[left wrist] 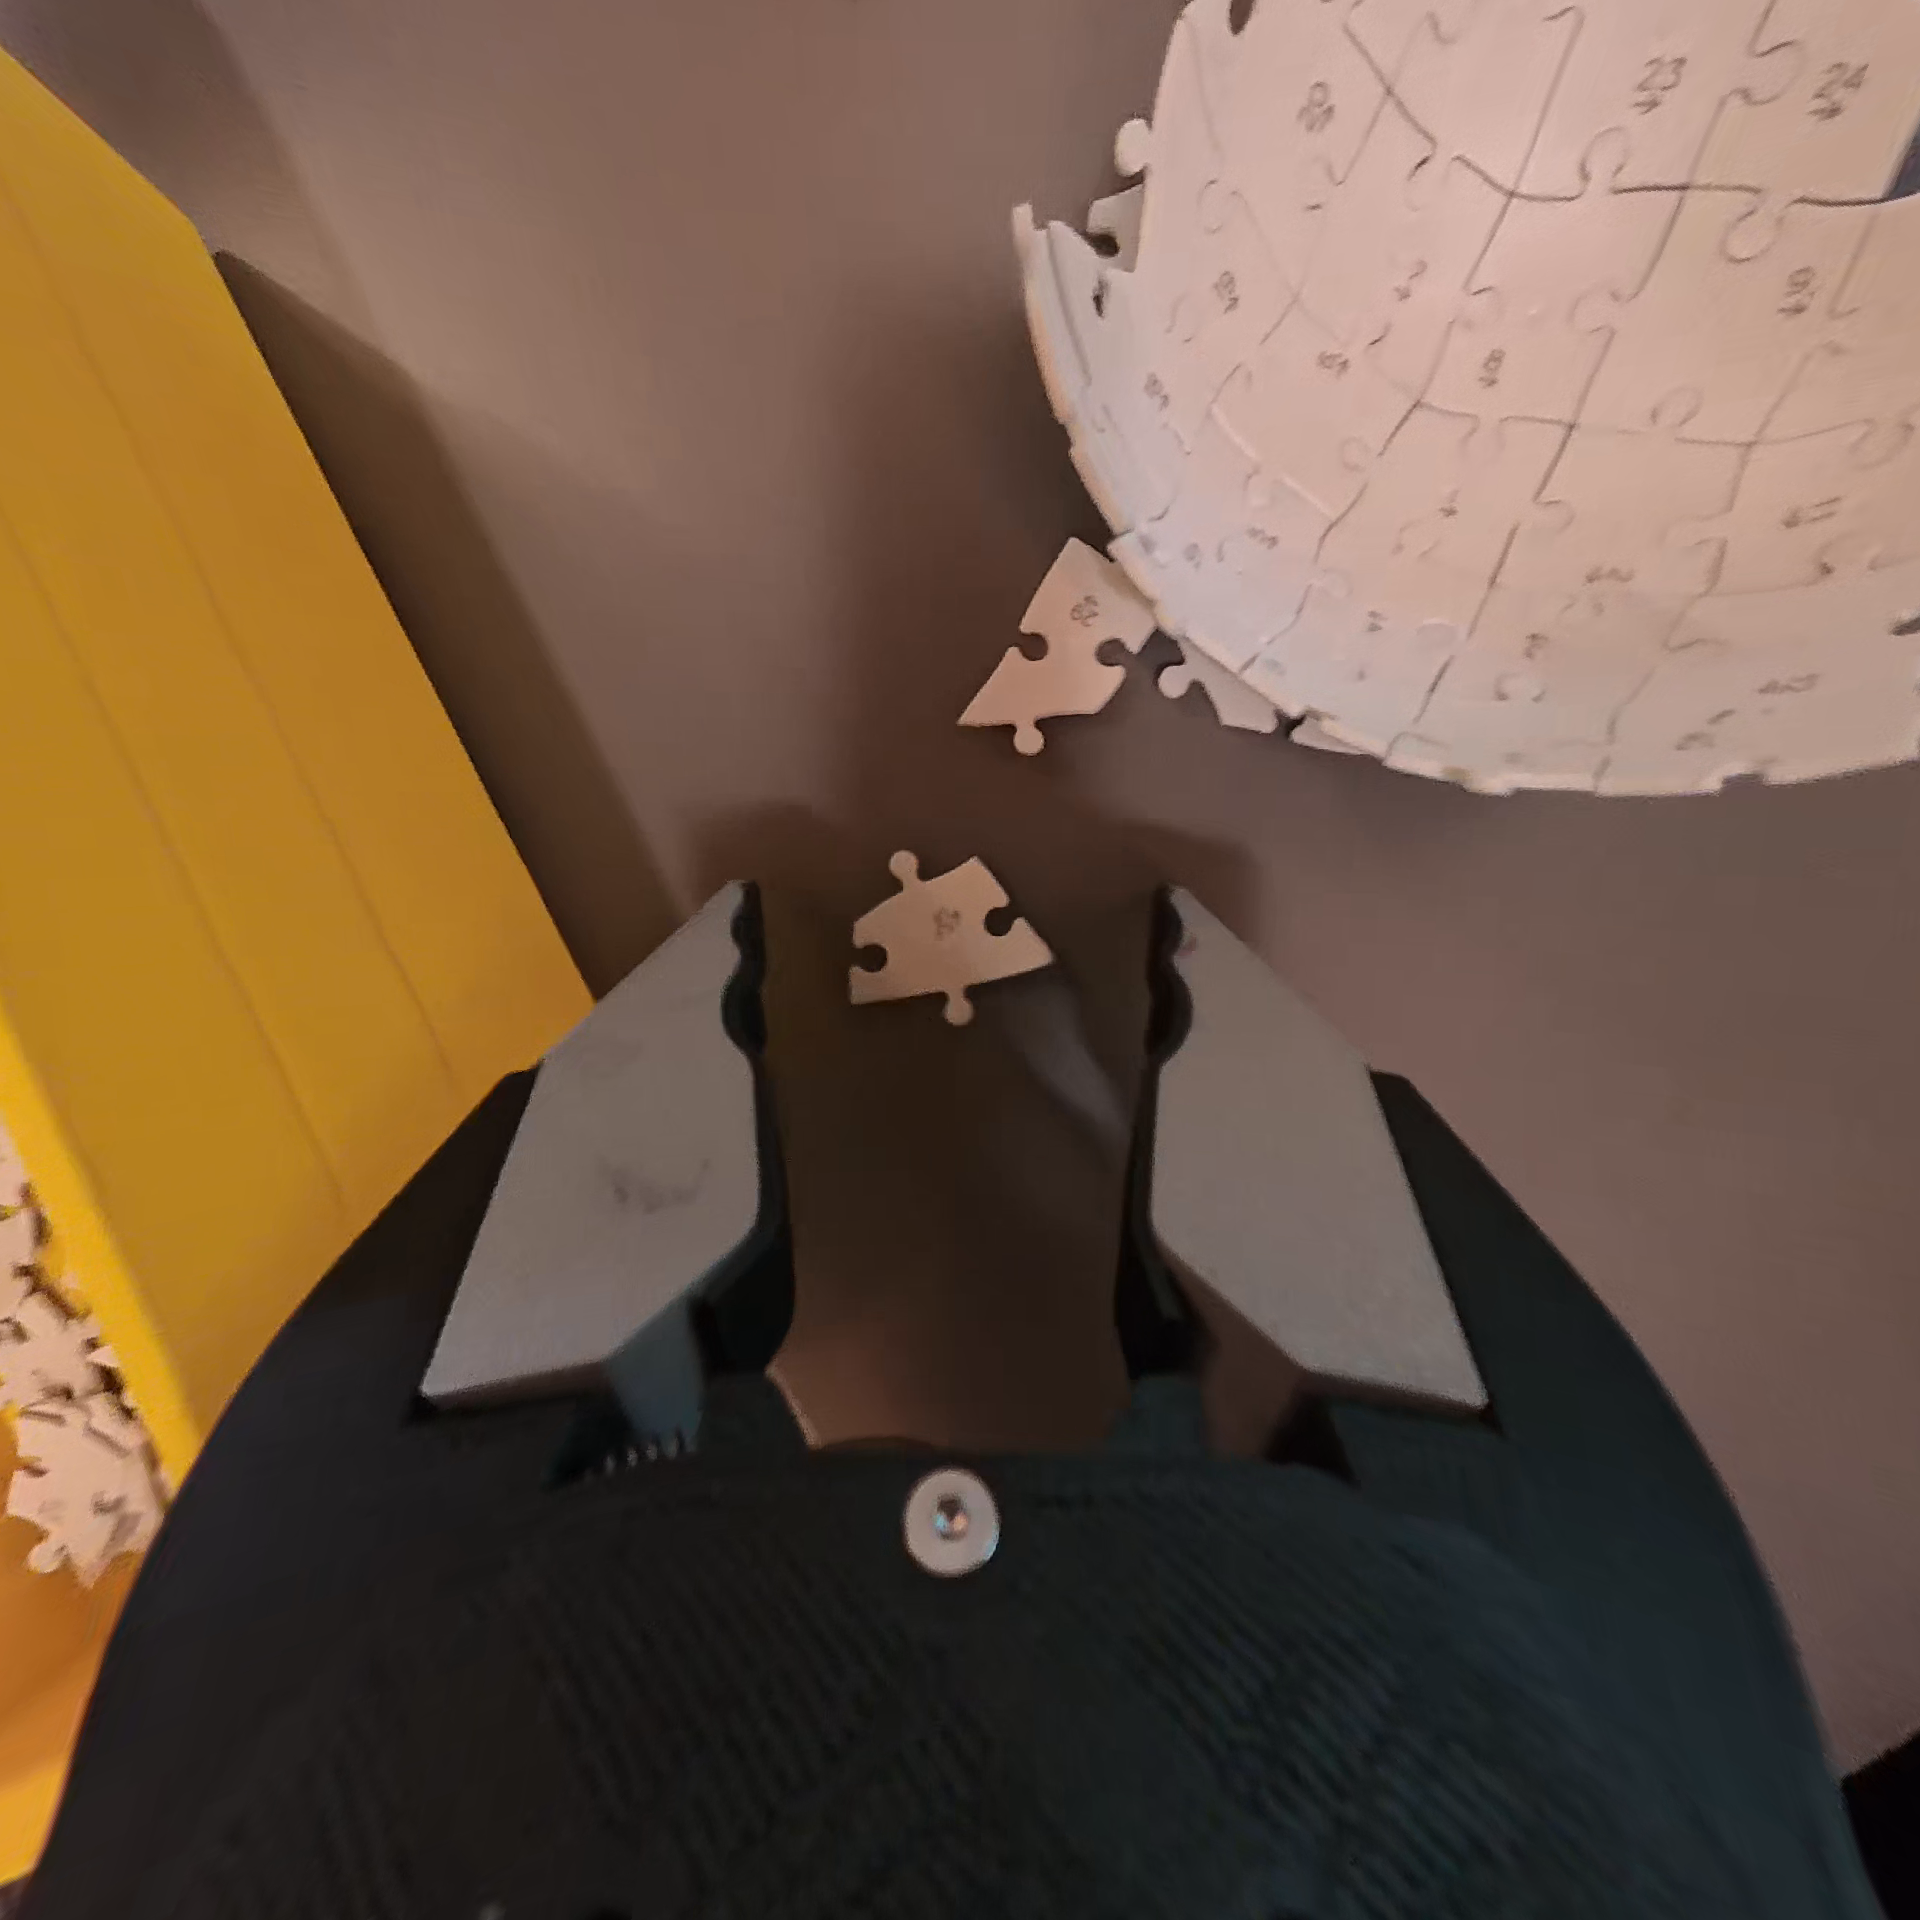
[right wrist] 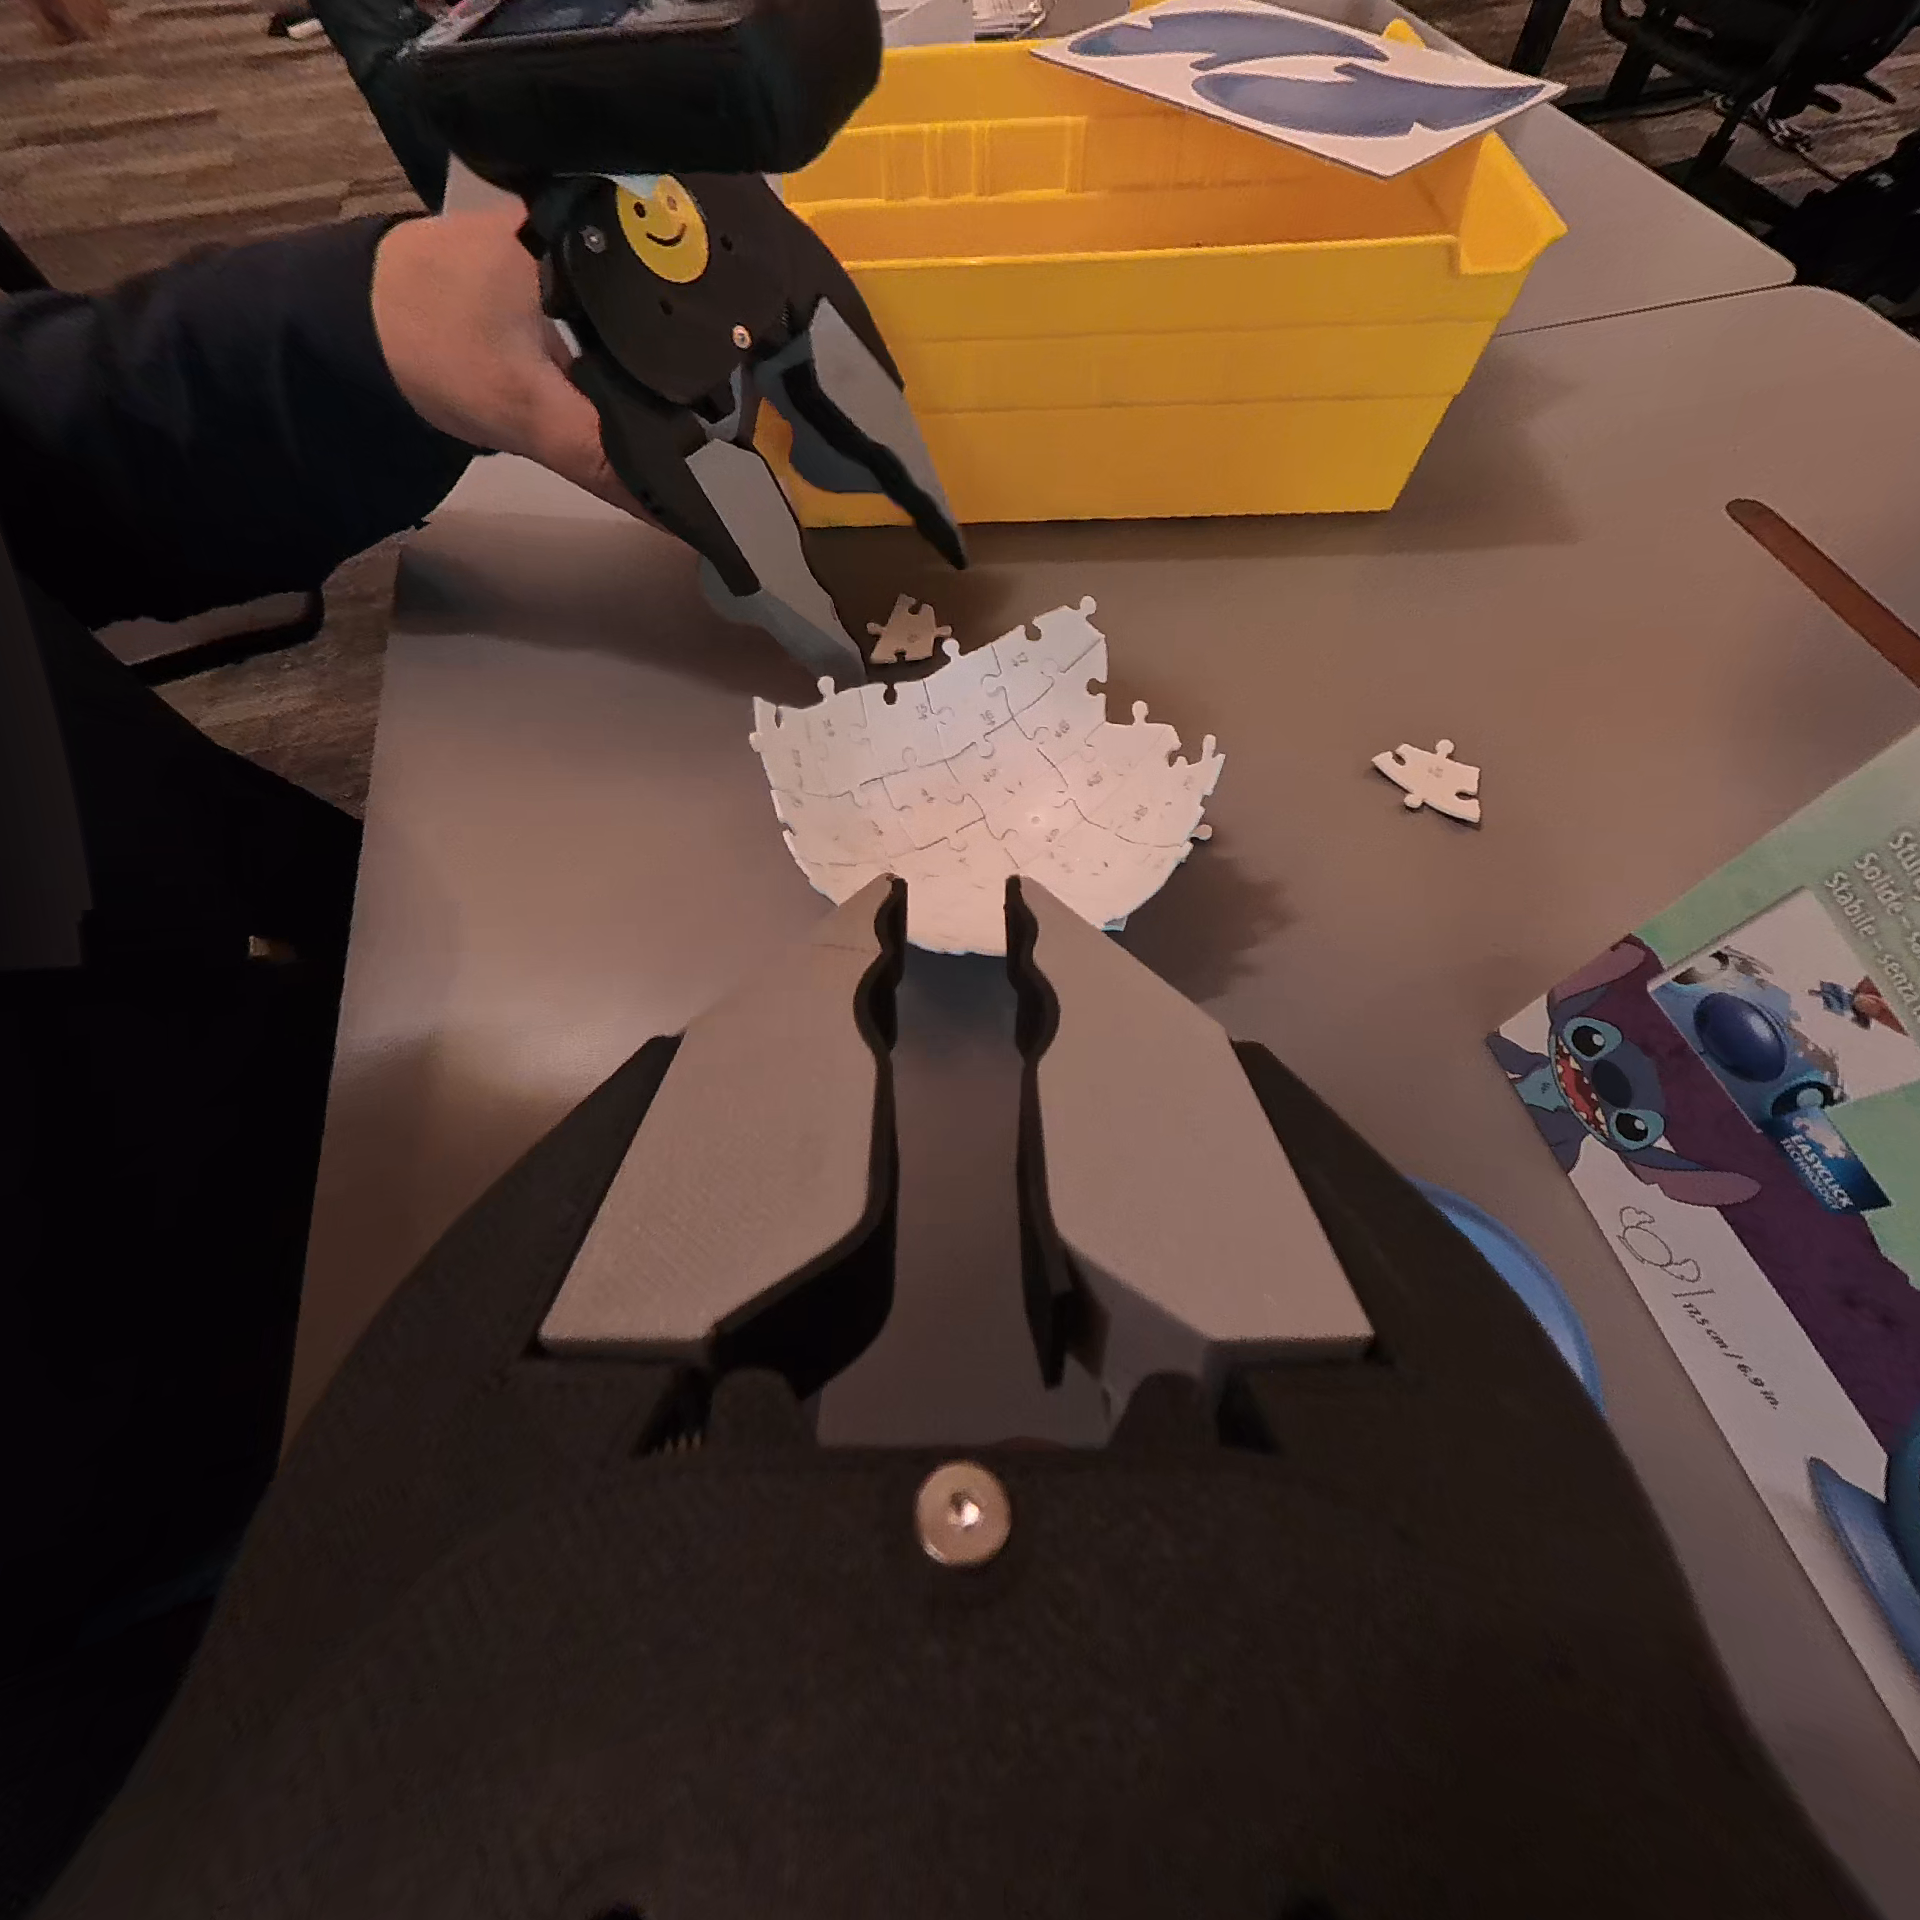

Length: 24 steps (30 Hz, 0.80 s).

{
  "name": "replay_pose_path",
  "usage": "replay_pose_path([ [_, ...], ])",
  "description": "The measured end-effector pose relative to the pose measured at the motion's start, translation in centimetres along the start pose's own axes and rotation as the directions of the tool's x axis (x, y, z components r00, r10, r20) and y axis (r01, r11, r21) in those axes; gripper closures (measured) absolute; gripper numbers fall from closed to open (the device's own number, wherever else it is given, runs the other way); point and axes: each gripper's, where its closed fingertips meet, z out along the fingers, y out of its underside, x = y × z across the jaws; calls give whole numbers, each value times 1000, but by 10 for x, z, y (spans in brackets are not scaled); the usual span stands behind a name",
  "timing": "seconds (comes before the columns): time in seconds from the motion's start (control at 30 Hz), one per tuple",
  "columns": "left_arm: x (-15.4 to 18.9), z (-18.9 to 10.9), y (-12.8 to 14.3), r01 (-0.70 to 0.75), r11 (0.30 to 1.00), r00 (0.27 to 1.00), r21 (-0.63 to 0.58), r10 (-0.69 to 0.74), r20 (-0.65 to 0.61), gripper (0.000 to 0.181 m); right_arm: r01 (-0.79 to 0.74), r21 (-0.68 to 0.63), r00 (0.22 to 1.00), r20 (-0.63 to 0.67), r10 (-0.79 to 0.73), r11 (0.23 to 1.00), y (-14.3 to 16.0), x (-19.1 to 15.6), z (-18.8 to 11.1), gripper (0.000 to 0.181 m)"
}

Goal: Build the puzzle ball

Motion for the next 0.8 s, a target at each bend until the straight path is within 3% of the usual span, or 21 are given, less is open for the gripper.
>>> replay_pose_path([
  [0.07,-4,1,-1,-7,1000,1000,-19,7,8,101,5,1,1000,6,-5,1000,-1,-2,0,166],
  [0.17,5,4,1,52,998,993,-43,-56,-102,118,12,-1,1000,12,-12,1000,-1,-5,1,166],
  [0.33,6,4,1,89,996,991,-17,-90,-102,127,16,33,999,39,-18,999,-8,-11,-1,167],
  [0.37,9,3,1,75,997,991,-9,-76,-113,138,13,38,999,44,-15,999,-9,-11,-2,167],
  [0.4,13,2,0,45,999,991,-4,-45,-126,165,10,41,999,49,-12,999,-9,-12,-2,167],
  [0.43,15,2,0,21,1000,992,7,-20,-122,179,6,45,999,54,-8,999,-9,-12,-2,167],
  [0.67,16,1,1,-1,999,993,32,5,-115,179,-1,44,999,48,-1,999,-9,-10,-2,167],
  [0.8,14,-15,4,-2,997,992,80,11,-122,178,-18,48,999,38,16,999,-7,-5,-3,167],
])
